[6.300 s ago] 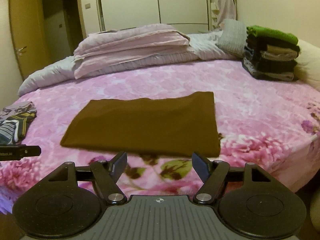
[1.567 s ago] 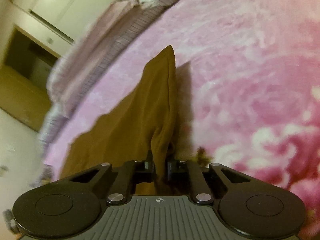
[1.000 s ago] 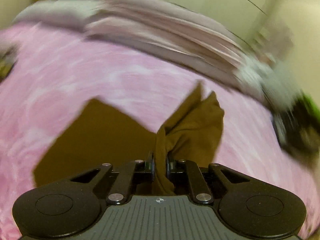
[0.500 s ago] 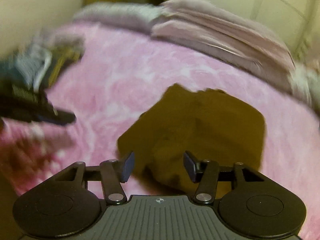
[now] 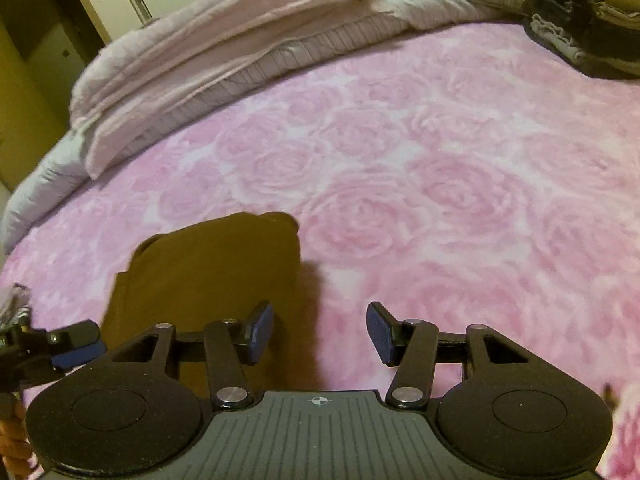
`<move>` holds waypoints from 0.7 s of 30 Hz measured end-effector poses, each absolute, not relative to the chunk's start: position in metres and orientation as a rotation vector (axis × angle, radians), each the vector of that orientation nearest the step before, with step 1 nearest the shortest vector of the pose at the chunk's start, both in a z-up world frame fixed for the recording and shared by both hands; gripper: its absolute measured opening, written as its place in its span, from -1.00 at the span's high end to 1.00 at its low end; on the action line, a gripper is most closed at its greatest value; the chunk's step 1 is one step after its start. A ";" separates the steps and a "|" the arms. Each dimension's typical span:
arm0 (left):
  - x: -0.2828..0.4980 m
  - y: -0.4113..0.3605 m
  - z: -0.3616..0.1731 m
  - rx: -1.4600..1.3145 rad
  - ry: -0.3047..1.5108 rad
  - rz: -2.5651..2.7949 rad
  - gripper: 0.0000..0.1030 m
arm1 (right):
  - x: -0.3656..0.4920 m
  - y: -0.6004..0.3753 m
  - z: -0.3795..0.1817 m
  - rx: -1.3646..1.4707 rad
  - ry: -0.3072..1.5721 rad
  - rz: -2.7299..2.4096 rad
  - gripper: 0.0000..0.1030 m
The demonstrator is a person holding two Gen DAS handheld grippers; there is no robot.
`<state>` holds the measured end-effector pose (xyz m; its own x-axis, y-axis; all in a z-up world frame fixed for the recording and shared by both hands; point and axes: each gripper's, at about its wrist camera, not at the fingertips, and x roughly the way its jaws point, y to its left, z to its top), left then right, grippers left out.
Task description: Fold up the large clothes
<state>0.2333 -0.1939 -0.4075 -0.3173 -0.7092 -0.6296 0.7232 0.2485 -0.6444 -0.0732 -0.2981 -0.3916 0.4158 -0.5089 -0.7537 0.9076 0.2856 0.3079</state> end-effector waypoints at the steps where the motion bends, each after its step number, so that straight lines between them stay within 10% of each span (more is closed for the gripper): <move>1: 0.234 -0.200 -0.410 0.018 1.246 -1.425 -0.02 | -0.072 -0.304 -0.392 0.797 0.591 -1.026 0.03; 8: 0.238 -0.214 -0.419 -0.020 1.280 -1.453 0.01 | -0.066 -0.332 -0.407 0.752 0.625 -1.012 0.04; 16: 0.235 -0.220 -0.425 -0.021 1.255 -1.478 0.74 | -0.057 -0.329 -0.407 0.681 0.657 -0.998 0.05; 21: 0.236 -0.195 -0.393 -0.005 1.067 -1.507 0.77 | -0.035 -0.317 -0.398 0.576 0.684 -0.971 0.06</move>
<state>0.2360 -0.1949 -0.3927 -0.2721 -0.7871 -0.5536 0.7832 0.1531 -0.6026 -0.0345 -0.3173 -0.3976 0.3918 -0.5426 -0.7430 0.8824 0.4504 0.1363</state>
